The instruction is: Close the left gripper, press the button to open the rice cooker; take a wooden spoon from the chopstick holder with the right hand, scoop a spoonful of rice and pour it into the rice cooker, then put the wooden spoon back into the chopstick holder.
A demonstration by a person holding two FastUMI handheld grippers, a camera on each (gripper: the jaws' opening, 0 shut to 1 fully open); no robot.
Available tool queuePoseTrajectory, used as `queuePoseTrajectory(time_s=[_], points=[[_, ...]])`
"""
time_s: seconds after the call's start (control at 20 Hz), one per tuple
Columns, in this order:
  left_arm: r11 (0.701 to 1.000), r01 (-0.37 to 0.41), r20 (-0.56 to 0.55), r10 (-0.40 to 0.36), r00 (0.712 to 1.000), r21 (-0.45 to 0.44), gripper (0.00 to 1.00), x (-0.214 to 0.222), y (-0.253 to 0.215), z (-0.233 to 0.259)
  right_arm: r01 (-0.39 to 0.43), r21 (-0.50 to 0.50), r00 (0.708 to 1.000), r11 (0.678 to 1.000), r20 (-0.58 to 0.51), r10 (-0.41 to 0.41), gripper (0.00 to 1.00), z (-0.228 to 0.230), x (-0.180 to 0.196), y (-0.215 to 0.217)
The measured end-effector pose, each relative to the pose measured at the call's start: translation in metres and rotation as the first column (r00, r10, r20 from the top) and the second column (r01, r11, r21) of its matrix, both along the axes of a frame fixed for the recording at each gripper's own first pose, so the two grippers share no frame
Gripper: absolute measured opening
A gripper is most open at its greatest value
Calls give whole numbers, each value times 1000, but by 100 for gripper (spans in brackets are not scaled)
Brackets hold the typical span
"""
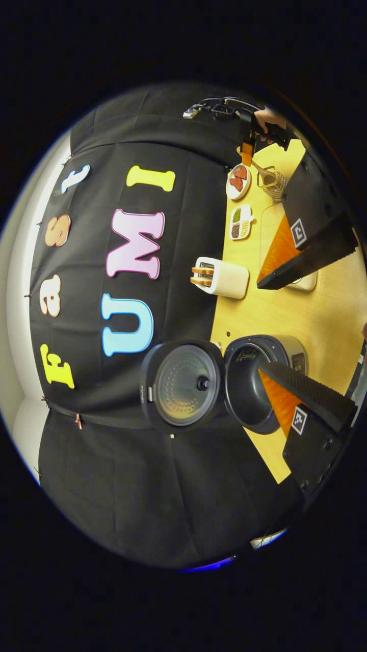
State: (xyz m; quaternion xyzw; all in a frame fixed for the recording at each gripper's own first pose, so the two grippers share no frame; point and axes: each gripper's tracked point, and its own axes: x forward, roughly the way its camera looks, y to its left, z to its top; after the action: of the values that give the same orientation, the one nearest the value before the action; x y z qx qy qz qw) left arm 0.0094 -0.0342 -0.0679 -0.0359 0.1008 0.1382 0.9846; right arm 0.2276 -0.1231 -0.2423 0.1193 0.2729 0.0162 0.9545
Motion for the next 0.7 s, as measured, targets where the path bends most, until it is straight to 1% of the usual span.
queuePoseTrajectory(time_s=[0.15, 0.3, 0.35, 0.45, 0.5, 0.55, 0.6, 0.65, 0.7], points=[[998, -60, -31, 60, 998, -21, 97, -11, 3, -11, 4, 59, 999, 998, -43, -1, 98, -23, 13, 2], [992, -111, -59, 107, 992, -55, 97, -20, 3, -23, 16, 120, 998, 993, -67, -8, 88, -33, 24, 6], [990, -123, -65, 119, 991, -63, 97, -22, 3, -25, 23, 130, 997, 991, -70, -14, 75, -34, 27, 6], [989, -132, -76, 126, 989, -68, 97, -26, -2, -29, 43, 152, 997, 987, -75, -32, 53, -35, 32, 6], [990, -126, -80, 121, 989, -65, 97, -28, -5, -32, 58, 155, 996, 986, -77, -47, 39, -35, 33, 5], [991, -118, -82, 113, 990, -56, 97, -28, -7, -33, 71, 153, 995, 986, -85, -59, 19, -35, 34, 4], [993, -108, -81, 105, 991, -45, 97, -29, -8, -33, 78, 163, 994, 984, -91, -64, 23, -40, 38, 7], [994, -98, -78, 95, 992, -37, 97, -28, -9, -33, 85, 160, 993, 983, -95, -70, 19, -30, 30, 4], [996, -85, -73, 83, 994, -35, 97, -27, -11, -33, 77, 158, 994, 984, -90, -63, 17, -28, 30, 9]])
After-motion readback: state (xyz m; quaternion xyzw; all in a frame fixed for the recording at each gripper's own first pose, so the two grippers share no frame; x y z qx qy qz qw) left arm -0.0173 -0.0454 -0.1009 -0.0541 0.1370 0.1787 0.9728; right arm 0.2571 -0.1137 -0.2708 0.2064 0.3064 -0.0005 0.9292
